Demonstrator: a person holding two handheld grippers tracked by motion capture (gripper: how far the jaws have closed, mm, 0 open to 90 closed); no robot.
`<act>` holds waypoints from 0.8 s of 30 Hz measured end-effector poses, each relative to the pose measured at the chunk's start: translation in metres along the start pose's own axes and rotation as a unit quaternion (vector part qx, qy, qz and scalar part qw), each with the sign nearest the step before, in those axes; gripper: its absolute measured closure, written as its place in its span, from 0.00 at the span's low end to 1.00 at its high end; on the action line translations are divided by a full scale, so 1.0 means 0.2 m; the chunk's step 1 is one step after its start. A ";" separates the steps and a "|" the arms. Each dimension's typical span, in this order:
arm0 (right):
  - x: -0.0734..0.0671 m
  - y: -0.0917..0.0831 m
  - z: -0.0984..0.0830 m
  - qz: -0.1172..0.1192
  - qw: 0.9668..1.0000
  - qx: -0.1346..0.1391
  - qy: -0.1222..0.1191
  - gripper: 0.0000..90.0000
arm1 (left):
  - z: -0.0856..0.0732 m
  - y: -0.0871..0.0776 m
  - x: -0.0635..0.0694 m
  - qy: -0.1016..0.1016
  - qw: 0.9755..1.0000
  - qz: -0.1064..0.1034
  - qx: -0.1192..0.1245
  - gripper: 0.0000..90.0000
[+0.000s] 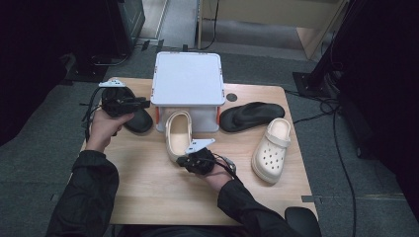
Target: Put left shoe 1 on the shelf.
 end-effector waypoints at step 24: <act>0.12 0.14 0.24 -0.004 1.000 0.018 -0.006 0.94 | -0.01 0.01 0.00 0.002 1.000 -0.005 -0.005 0.72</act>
Point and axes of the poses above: each handheld gripper's, and its own axes: y roughly forward along the jaws, z roughly out of its top, x roughly to its right, the point moved 6 cm from there along y, roughly forward along the jaws, and after that the axes turned 12 degrees about y, right-handed, at the moved point
